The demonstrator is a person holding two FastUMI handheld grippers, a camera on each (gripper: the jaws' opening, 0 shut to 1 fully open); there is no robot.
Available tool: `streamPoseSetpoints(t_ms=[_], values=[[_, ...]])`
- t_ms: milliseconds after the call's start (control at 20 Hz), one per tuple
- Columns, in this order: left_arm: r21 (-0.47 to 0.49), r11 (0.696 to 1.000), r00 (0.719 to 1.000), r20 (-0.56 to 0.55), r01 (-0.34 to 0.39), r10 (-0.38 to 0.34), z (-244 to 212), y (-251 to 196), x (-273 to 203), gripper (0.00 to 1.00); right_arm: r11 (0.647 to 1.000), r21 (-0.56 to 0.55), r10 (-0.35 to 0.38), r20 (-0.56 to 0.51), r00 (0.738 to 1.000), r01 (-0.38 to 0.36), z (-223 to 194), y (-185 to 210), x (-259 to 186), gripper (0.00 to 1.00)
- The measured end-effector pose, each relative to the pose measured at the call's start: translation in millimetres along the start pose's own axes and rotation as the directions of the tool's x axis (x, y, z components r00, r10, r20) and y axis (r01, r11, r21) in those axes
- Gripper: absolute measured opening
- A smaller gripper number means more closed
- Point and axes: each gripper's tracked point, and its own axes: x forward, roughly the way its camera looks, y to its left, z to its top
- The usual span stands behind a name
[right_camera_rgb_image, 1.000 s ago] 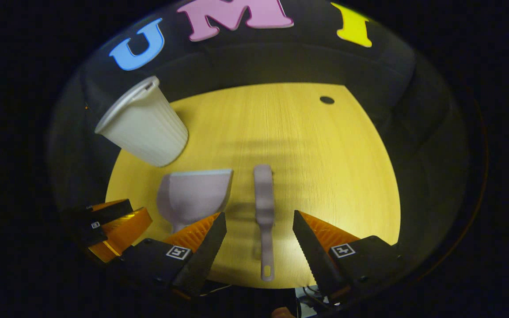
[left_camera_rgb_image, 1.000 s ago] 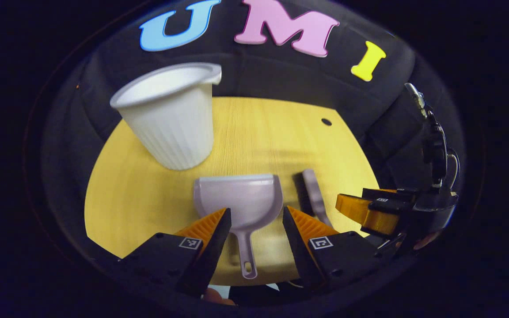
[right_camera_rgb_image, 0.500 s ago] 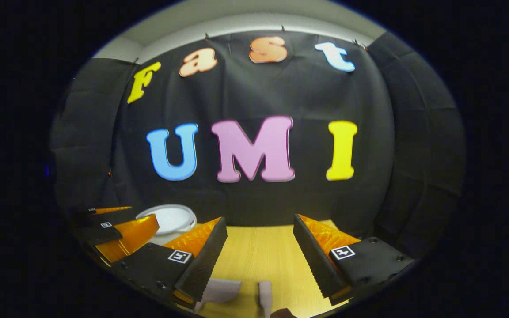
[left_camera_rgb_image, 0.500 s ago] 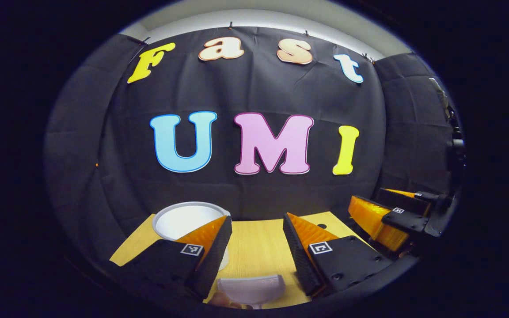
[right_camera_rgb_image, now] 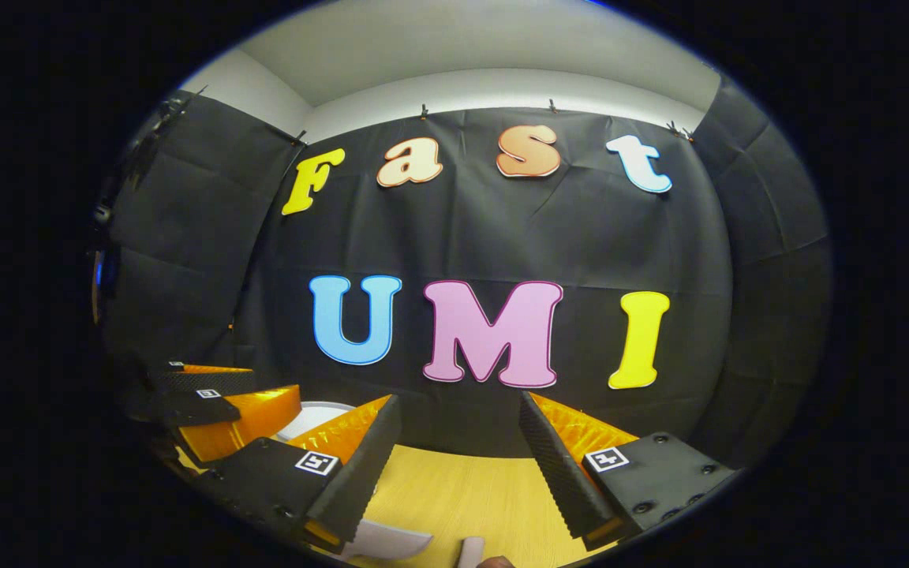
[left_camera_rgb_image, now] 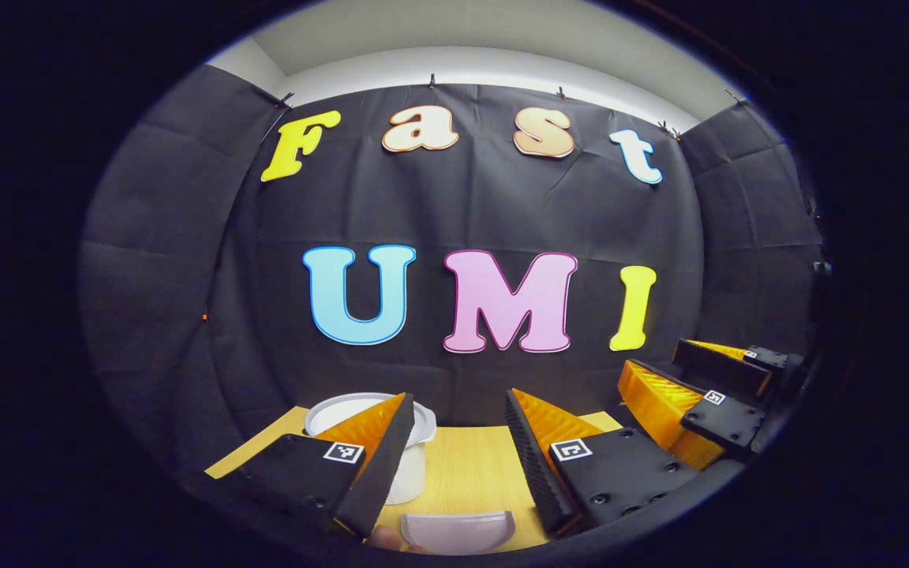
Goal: Pick up the small broom and dustpan from the desktop, sweep the trash into the dustpan with the broom, and then empty the trash into the garbage bin.
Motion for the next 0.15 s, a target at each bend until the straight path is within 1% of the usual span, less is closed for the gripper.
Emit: streamPoseSetpoints(t_ms=[50, 150], values=[[0.006, 1.0, 1.0, -0.01, 0.008, -0.008, -1.5, 1.8, -1.9, 0.68, 1.0, -0.011, -0.026, -0.008, 1.0, 0.026, -0.5, -1.5, -4.2, 0.91], [0.004, 1.0, 0.999, -0.034, 0.027, -0.027, -15.4, 10.1, -22.2, 0.69, 0.997, -0.033, -0.068, -0.029, 0.997, 0.067, -7.6, 2.7, -24.3, 0.91]])
